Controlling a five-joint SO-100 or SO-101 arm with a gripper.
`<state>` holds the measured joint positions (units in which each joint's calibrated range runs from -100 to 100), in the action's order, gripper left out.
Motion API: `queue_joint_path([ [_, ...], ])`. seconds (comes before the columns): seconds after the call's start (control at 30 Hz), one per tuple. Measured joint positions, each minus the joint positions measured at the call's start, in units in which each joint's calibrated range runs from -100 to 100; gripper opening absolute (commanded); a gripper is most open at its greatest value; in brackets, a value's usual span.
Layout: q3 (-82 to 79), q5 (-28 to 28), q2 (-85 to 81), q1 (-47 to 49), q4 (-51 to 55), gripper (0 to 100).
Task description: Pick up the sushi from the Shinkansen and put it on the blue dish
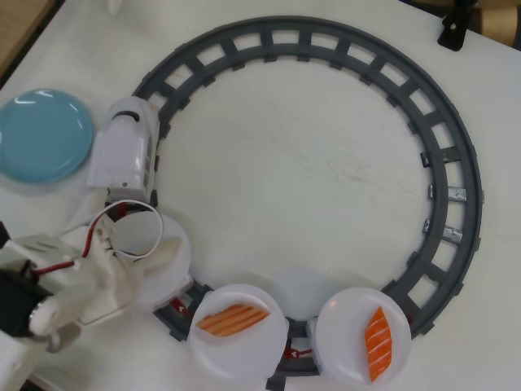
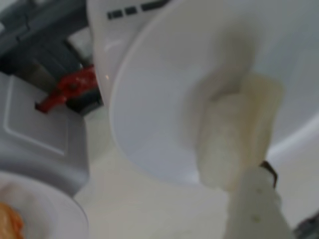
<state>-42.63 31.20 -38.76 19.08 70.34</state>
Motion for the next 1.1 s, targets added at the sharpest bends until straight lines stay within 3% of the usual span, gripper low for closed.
queue_joint_path([
  [0.4,14.4,-6.9,14.2,0.0,3.6,38],
  [0.87,14.6,-11.0,16.2,0.8,5.9,38],
  [1.1,14.6,-12.6,16.2,6.6,5.8,27],
])
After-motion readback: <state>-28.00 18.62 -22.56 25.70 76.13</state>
